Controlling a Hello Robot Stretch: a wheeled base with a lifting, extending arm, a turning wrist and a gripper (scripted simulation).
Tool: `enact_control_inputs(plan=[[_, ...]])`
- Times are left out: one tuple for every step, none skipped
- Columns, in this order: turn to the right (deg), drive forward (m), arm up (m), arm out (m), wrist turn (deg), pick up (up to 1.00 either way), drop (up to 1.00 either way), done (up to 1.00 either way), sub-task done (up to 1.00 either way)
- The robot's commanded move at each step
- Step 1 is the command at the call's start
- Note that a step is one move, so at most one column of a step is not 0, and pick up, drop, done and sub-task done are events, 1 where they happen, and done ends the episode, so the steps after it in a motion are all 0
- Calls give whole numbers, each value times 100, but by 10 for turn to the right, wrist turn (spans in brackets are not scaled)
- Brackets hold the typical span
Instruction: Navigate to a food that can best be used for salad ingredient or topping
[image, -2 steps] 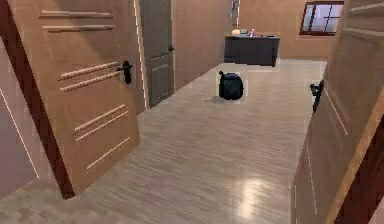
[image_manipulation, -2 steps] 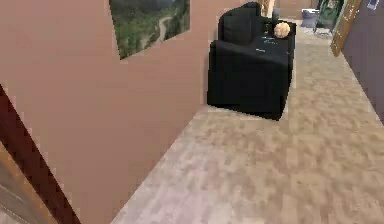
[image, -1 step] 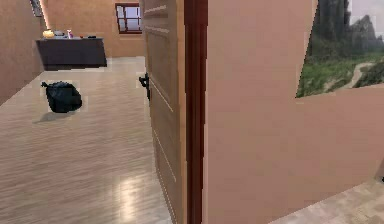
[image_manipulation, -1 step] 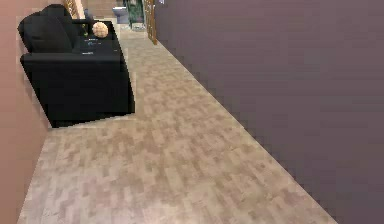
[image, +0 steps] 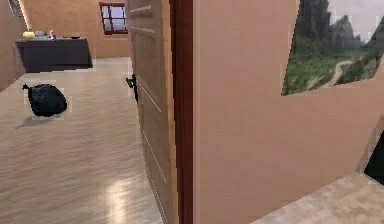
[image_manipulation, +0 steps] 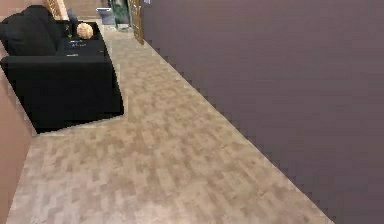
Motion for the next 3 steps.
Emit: enact_control_inputs(plan=[[0,5,0,0,0,0,0,0,0],[-330,0,0,0,0,0,0,0,0],[0,50,0,0,0,0,0,0,0]])
